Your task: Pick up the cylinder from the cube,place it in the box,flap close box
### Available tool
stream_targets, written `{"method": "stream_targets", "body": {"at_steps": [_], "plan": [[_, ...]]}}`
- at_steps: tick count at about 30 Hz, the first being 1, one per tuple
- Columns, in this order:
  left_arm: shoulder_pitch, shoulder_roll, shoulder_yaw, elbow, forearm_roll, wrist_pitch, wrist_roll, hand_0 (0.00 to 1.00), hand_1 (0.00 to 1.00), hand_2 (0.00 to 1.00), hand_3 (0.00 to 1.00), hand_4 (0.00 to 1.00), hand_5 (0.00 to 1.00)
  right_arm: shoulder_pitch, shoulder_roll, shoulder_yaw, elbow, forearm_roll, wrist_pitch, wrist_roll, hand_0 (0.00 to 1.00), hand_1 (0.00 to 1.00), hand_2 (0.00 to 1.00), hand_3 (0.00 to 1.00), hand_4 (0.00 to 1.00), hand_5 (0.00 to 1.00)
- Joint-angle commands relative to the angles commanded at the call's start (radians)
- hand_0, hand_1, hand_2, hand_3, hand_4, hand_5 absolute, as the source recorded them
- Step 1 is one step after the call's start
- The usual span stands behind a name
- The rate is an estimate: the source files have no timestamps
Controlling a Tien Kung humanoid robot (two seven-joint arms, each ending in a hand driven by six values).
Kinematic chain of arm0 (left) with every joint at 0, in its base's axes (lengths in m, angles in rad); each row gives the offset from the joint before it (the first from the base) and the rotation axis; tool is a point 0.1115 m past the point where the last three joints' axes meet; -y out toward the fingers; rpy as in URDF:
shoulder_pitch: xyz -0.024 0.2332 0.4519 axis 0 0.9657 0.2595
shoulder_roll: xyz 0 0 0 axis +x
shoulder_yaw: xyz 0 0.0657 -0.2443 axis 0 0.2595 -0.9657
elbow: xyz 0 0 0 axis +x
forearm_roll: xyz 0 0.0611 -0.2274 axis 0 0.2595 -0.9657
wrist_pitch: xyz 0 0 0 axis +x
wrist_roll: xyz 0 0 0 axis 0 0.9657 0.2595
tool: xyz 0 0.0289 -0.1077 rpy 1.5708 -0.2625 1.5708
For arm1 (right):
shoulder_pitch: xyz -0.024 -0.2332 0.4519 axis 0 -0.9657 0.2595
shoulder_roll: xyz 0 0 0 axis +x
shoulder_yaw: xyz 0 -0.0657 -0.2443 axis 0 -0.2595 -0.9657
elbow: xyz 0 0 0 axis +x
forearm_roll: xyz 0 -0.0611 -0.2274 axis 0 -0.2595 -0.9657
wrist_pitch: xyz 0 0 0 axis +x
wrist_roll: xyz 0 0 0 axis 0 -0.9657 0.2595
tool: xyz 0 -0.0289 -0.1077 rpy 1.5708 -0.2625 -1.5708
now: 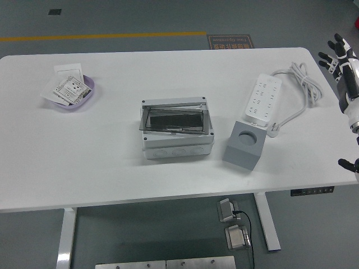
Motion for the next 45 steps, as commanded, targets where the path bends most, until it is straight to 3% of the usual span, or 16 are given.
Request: {"method": "stream_targets", "body": {"at_steps": [2,7,8,13,14,19,20,25,26,45], "plan": [[-0.001,0.001,0.003,0.000,-0.004,-0.001,0.000,0.581,0.634,0.555,0.592,0.700,0.344,-0.001,-0.001,0.002,0.001,-0.002,-0.002,0.003,0.851,0.854,0.998,0.938,0.992,0.918],[-0.001,0.002,0.007,0.000,-0.009,-0.001,0.000,0.581,0.634,0.555,0.592,0.700,0.344,-0.002,0.002,0.007,0.000,-0.001,0.002,0.000,0.851,0.854,0.998,0.938,0.992,0.918],[0.000,0.001,0.006,0.000,-0.008,-0.001,0.000,0.581,0.635,0.560,0.595,0.700,0.346,-0.001,0.002,0.006,-0.001,-0.002,0.006,-0.002,0.389,0.407,0.978,0.763,0.912,0.680],[0.001,-0.001,-0.002,0.000,0.002,-0.003,0.003,0.581,0.635,0.560,0.595,0.700,0.346,0.004,0.000,0.002,-0.005,-0.001,0.028,-0.013,0.389,0.407,0.978,0.763,0.912,0.680],[0.000,-0.001,0.000,0.000,0.001,-0.003,0.002,0.579,0.635,0.583,0.600,0.700,0.346,0.004,0.000,0.001,-0.006,-0.002,0.031,-0.014,0.354,0.437,0.958,0.721,0.890,0.609],[-0.004,0.000,0.012,0.000,-0.011,-0.002,-0.002,0.579,0.635,0.583,0.600,0.700,0.346,0.005,0.001,-0.005,-0.009,0.003,0.033,-0.015,0.354,0.437,0.958,0.721,0.890,0.609],[-0.004,0.000,0.013,0.000,-0.012,-0.002,-0.002,0.580,0.636,0.588,0.602,0.700,0.346,0.005,0.001,-0.006,-0.009,0.003,0.033,-0.015,0.827,0.892,0.998,0.998,0.916,0.687],[-0.004,0.000,0.014,0.000,-0.014,-0.001,-0.001,0.580,0.636,0.588,0.602,0.700,0.346,0.005,-0.001,-0.009,-0.009,0.008,0.030,-0.015,0.827,0.892,0.998,0.998,0.916,0.687],[-0.004,0.000,0.015,0.000,-0.015,-0.001,-0.001,0.580,0.635,0.585,0.600,0.700,0.345,0.005,-0.002,-0.010,-0.009,0.008,0.028,-0.015,0.842,0.887,0.998,0.998,0.942,0.748],[-0.003,0.006,0.014,0.000,-0.008,-0.001,-0.001,0.579,0.636,0.590,0.600,0.700,0.342,0.009,-0.004,-0.019,-0.007,0.003,0.019,-0.014,0.832,0.862,0.998,0.998,0.962,0.797]]}}
